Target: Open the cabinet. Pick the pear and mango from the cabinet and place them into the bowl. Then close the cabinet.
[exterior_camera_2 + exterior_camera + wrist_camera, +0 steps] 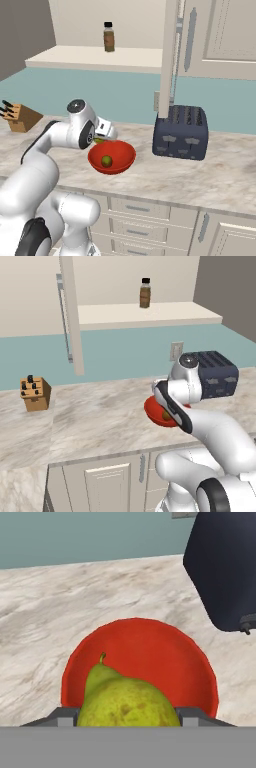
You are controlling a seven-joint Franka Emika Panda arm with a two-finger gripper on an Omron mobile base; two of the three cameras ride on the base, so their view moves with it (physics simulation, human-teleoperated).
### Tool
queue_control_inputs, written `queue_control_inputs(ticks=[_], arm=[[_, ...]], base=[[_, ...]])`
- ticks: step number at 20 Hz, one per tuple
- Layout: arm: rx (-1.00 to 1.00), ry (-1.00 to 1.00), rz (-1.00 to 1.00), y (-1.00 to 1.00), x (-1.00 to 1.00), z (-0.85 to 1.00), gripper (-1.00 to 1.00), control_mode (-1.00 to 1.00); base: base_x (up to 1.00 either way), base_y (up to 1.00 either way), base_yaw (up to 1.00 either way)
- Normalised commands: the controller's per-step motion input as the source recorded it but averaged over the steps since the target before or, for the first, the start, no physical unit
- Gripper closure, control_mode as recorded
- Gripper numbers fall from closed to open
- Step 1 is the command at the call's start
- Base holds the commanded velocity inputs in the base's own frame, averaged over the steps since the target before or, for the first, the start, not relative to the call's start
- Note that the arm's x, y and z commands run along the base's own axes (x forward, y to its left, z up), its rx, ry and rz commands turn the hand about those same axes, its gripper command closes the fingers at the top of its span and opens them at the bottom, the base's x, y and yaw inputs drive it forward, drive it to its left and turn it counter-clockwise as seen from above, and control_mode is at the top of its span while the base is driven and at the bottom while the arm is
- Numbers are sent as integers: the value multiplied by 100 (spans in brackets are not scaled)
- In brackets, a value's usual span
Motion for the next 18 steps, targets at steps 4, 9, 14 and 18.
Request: queue_control_inputs(ticks=[4, 9, 14, 18], arm=[[0, 0, 0, -6, 0, -30, 100, -100], [0, 0, 0, -8, 0, -27, 100, -100], [0, 0, 0, -8, 0, -23, 100, -100], [0, 0, 0, -7, 0, -17, 100, -100]], base=[[0, 0, 0], [0, 0, 0], [0, 0, 0], [0, 0, 0]])
